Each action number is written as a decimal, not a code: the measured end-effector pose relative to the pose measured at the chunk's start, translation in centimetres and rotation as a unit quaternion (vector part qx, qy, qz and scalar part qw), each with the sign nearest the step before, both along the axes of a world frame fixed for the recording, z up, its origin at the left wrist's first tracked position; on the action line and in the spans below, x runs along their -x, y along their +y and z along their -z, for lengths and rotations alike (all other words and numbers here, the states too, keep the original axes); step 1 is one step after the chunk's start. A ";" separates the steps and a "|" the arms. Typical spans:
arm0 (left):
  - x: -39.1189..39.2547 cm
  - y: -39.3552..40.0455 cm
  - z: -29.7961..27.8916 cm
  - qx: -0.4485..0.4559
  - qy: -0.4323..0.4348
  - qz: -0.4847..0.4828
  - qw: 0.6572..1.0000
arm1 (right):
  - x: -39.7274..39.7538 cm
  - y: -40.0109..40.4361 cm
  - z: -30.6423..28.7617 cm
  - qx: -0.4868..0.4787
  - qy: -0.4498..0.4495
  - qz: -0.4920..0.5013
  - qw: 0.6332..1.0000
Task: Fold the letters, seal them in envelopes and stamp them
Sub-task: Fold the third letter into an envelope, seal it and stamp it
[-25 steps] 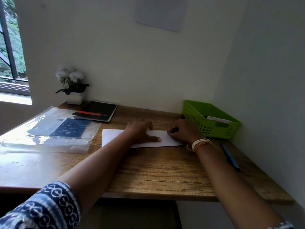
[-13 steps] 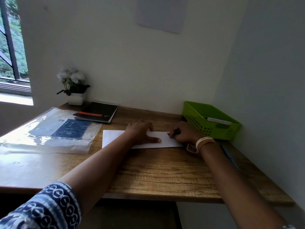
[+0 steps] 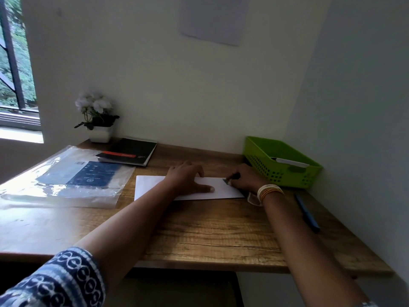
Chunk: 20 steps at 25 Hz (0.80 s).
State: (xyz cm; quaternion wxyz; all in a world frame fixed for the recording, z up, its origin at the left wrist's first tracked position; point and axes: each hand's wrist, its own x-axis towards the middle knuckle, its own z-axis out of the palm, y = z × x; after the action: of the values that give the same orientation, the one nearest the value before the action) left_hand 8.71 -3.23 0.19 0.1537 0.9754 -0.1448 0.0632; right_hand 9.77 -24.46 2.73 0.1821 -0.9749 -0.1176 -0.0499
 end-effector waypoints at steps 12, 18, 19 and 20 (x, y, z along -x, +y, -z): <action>0.2 -0.1 -0.1 0.013 -0.004 0.000 1.000 | 0.0 0.4 0.7 0.068 -0.043 -0.004 0.997; 0.6 -0.1 -0.4 0.007 0.003 -0.011 1.000 | 1.4 -0.7 -0.4 0.024 -0.041 0.029 0.998; 0.6 -0.1 -0.5 -0.001 0.001 -0.021 1.000 | 1.3 -0.7 -0.3 0.026 -0.039 0.034 0.998; 0.6 -0.1 -0.5 -0.011 -0.002 -0.034 0.999 | 1.2 -0.8 -0.2 0.025 -0.036 0.036 0.998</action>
State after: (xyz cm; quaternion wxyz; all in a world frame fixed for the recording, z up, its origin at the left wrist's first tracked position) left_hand 8.11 -3.31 0.71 0.1408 0.9812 -0.1128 0.0686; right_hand 8.62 -25.24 2.94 0.1518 -0.9803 -0.0900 -0.0887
